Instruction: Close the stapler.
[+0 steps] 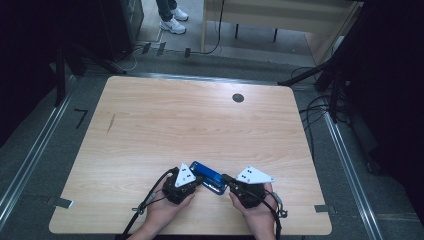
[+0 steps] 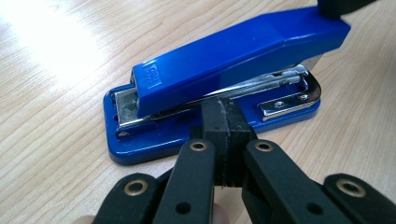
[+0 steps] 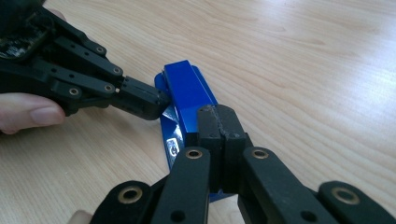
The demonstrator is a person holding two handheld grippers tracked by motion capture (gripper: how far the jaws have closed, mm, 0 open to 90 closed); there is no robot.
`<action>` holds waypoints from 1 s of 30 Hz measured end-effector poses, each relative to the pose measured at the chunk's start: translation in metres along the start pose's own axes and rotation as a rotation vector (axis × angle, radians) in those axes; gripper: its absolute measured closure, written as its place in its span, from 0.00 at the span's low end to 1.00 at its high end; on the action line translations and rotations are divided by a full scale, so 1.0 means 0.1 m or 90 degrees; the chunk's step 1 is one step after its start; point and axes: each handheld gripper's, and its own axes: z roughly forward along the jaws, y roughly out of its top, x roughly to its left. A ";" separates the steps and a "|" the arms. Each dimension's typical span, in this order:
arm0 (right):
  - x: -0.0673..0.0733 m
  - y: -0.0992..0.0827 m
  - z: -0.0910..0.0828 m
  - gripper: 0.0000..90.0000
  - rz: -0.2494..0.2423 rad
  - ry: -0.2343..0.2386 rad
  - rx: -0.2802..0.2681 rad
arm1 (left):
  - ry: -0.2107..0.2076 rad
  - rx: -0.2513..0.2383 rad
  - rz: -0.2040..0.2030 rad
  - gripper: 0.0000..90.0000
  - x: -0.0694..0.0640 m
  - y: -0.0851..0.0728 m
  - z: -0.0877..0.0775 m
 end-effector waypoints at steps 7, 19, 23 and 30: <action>0.05 -0.05 0.02 1.00 -0.001 -0.001 -0.018 | -0.001 0.000 0.001 1.00 0.00 0.00 0.00; 0.02 -0.08 0.01 1.00 0.025 0.009 -0.025 | -0.005 0.000 -0.004 1.00 0.01 0.00 0.00; 0.07 -0.03 -0.07 1.00 0.023 0.010 -0.046 | -0.009 -0.004 -0.006 1.00 0.02 0.00 -0.01; 0.13 -0.09 -0.05 1.00 0.029 0.007 -0.032 | -0.011 -0.026 -0.028 1.00 0.06 -0.04 -0.08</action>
